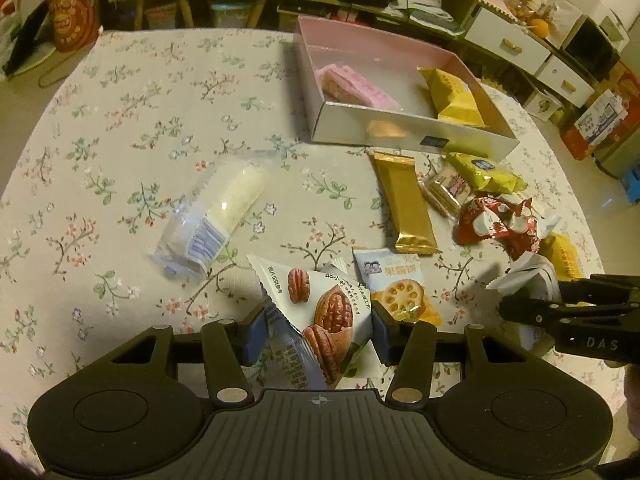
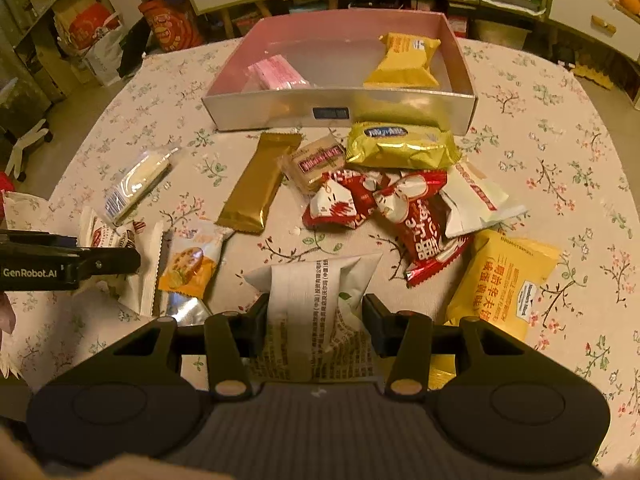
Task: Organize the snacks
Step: 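Carry both packets into the pink box and open both grippers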
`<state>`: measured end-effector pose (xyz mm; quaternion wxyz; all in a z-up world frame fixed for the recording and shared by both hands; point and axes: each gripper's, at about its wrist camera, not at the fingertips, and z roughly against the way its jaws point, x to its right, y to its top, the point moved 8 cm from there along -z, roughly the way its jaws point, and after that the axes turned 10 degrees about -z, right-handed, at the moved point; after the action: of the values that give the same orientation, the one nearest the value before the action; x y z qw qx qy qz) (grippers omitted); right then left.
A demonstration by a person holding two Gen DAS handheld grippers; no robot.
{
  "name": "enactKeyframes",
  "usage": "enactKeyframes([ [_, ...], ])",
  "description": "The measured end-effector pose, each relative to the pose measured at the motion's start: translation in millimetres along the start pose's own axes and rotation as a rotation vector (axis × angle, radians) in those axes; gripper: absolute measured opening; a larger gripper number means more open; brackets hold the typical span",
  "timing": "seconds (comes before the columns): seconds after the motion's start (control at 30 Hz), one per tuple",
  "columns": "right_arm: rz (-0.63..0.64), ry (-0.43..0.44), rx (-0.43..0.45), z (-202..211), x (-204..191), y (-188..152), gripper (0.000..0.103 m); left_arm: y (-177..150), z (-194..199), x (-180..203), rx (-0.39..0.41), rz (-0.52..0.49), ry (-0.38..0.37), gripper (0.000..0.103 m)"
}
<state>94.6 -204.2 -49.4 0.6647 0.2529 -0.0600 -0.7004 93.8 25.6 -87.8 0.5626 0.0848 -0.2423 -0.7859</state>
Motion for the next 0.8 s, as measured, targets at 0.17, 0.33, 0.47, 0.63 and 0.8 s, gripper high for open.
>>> enactKeyframes([
  [0.17, -0.004, 0.009, 0.022, 6, -2, 6, 0.045, 4, 4, 6, 0.017, -0.025, 0.012, 0.049],
  [0.33, -0.014, 0.023, 0.049, 14, -5, 14, 0.045, 11, 7, 11, 0.035, -0.033, 0.020, 0.049],
  [0.47, -0.024, 0.031, 0.063, 17, -6, 20, 0.045, 18, 9, 15, 0.052, -0.036, 0.019, 0.049],
  [0.63, -0.044, 0.035, 0.084, 20, -5, 30, 0.045, 29, 12, 22, 0.078, -0.042, 0.017, 0.049],
  [0.8, -0.070, 0.042, 0.113, 25, -1, 43, 0.045, 43, 14, 27, 0.110, -0.034, 0.016, 0.050],
])
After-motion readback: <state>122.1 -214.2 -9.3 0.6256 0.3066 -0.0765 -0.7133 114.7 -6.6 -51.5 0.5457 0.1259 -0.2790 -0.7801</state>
